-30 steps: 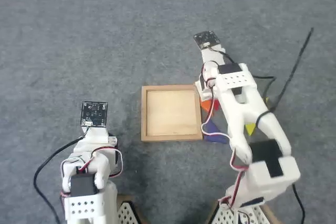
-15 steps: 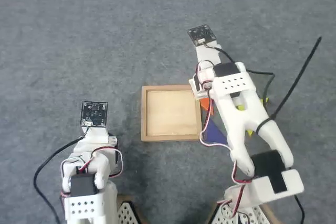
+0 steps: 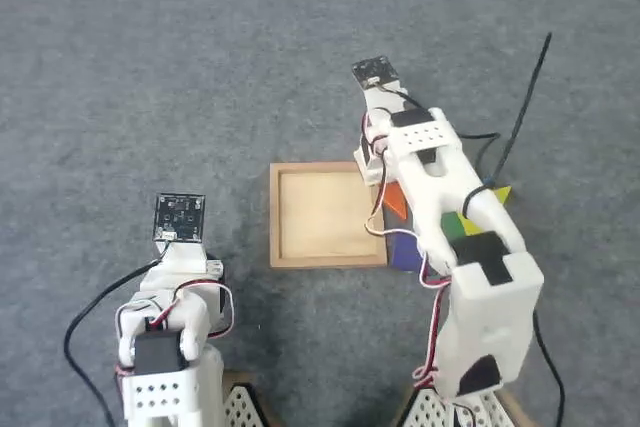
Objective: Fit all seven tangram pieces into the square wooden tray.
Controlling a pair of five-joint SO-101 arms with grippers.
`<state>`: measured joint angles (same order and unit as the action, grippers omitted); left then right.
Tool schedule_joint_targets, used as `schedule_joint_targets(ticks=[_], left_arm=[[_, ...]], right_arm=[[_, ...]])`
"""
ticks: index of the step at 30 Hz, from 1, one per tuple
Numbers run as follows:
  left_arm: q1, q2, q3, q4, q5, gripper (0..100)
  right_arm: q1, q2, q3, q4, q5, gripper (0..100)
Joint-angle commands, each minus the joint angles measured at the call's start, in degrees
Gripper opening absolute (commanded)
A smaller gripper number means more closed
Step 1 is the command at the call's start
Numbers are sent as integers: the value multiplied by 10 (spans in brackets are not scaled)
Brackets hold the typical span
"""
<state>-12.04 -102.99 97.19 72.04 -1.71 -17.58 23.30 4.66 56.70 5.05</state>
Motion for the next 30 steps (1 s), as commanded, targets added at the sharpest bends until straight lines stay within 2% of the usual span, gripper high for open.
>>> schedule_joint_targets(ticks=[1,4,9,15,27,30], left_arm=[[-1,-11,-7,2,10,18],[-1,-11,-7,2,10,18],[-1,-11,-7,2,10,18],[-1,-11,-7,2,10,18],[-1,-11,-7,2,10,18],[-1,-11,-7,2,10,18]], right_arm=[[22,4,-28,-15,-5,307],[28,7,-25,-14,-7,295],[29,8,-25,-14,-7,193],[29,2,-25,-13,-8,185],[54,1,-29,-4,-53,10],[65,1,-29,4,-60,6]])
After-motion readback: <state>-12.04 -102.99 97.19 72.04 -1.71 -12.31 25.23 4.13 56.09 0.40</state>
